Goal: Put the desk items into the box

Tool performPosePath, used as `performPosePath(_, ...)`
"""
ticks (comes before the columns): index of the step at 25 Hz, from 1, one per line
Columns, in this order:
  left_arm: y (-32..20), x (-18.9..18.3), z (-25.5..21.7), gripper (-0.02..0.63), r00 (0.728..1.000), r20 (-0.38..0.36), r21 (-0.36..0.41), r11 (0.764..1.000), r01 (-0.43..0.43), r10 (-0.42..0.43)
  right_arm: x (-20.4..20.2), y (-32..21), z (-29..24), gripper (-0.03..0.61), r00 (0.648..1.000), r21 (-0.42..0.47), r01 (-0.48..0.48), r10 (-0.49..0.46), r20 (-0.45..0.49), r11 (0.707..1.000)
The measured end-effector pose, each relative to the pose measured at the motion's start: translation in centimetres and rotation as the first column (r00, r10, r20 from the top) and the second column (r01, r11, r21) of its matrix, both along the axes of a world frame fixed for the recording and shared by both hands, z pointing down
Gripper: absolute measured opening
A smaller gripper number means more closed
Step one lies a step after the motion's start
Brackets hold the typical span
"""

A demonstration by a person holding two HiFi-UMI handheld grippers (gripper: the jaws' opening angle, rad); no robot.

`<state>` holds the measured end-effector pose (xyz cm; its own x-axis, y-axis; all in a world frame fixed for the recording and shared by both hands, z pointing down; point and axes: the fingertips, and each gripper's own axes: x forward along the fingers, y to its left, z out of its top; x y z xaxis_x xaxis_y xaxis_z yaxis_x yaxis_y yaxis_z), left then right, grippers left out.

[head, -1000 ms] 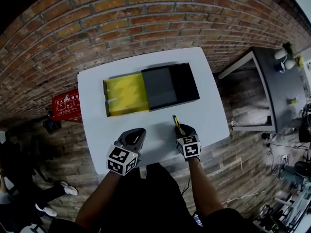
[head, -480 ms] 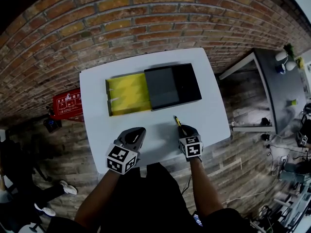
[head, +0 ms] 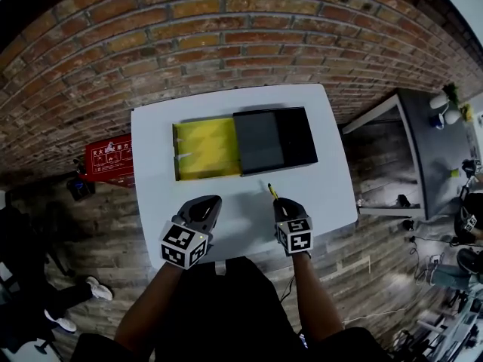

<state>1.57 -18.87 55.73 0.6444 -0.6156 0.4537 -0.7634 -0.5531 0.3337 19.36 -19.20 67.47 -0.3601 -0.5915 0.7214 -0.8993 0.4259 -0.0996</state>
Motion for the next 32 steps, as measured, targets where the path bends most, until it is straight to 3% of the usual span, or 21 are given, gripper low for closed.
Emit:
performPosePath(8, -0.1, -3.1, -0.6, 0.014, 0.997, -0.002, 0.013, 0.997, 0.075, -0.075, -5.3, -0.7, -3.1, 0.043, 0.993, 0.062, 0.088, -0.092, 0.078, 0.994)
performPosePath(18, -0.6, -8.7, -1.4, 0.015, 0.981, 0.000, 0.031, 0.981, 0.193, -0.193, -14.3, -4.5, -8.7, 0.043, 0.955, 0.182, 0.211, -0.242, 0.169, 0.960)
performPosePath(32, -1.5, -16.5, -2.0, 0.015, 0.948, 0.014, 0.054, 0.947, 0.318, -0.319, -22.8, -10.2, -6.1, 0.043, 0.934, 0.124, 0.328, -0.342, 0.109, 0.936)
